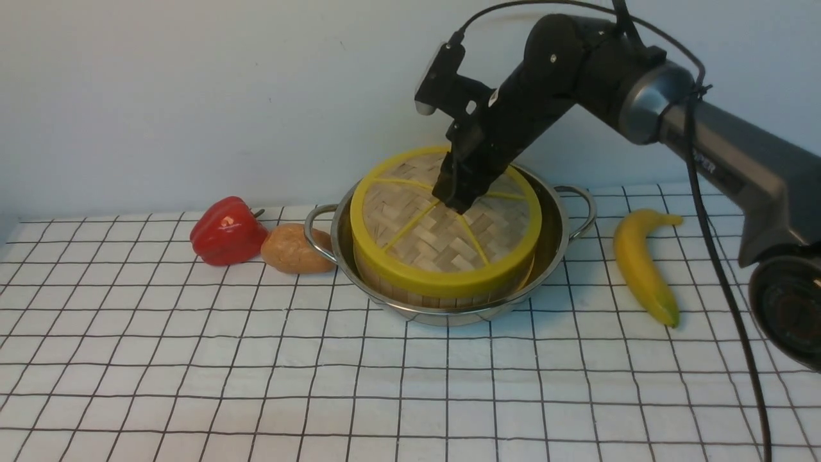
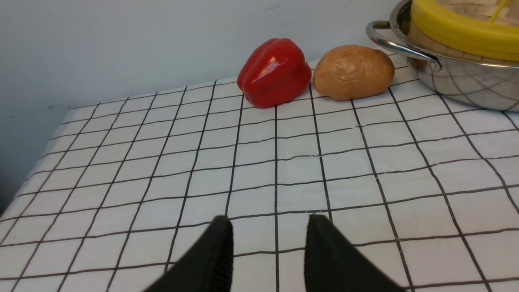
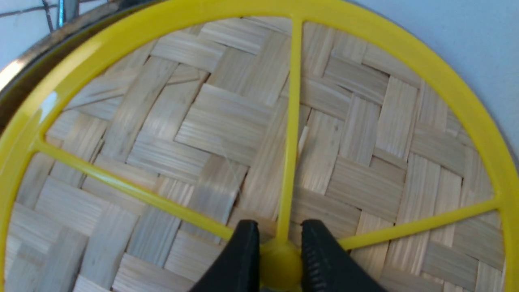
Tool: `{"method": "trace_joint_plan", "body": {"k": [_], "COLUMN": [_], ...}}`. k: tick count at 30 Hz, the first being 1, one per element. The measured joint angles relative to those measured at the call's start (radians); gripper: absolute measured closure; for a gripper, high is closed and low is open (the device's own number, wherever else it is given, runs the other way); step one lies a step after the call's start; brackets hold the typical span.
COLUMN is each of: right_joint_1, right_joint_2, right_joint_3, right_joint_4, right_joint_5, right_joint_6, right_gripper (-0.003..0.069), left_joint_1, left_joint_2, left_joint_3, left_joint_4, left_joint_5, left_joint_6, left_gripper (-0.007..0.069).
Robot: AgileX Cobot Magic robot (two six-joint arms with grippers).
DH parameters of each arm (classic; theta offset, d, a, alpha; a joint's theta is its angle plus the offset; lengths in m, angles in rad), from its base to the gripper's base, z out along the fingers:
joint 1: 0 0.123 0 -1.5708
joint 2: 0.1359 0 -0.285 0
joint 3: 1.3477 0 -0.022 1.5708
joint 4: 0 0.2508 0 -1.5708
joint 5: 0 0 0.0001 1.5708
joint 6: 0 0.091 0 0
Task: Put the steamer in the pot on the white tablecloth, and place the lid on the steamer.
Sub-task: 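Place the bamboo steamer lid onto the steamer basket in the pot with the right gripper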
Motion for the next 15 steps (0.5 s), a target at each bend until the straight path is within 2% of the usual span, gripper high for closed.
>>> {"method": "trace_joint_plan", "body": {"k": [11,13,14,15], "right_joint_1": [0.000,0.000,0.000,0.000], "right_joint_2": [0.009,0.014,0.014,0.014], "right_joint_3": [-0.037,-0.073,-0.073,-0.101], "right_joint_4": [-0.006,-0.014,-0.014,-0.015], "right_joint_5": [0.028,0.040,0.040,0.043], "right_joint_6": [0.000,0.000,0.000,0.000], "right_gripper": [0.0504,0.0413,0.0403,0.0330], "left_joint_1": [0.000,0.000,0.000,0.000], "left_joint_2": [0.000,0.000,0.000,0.000], "left_joint_3": [0.000,0.000,0.000,0.000], "left_joint_4": [0.000,0.000,0.000,0.000], "left_joint_5": [0.000,0.000,0.000,0.000], "left_joint_6": [0.000,0.000,0.000,0.000], "left_gripper": [0.0382,0.0382,0.0382,0.0382]}}
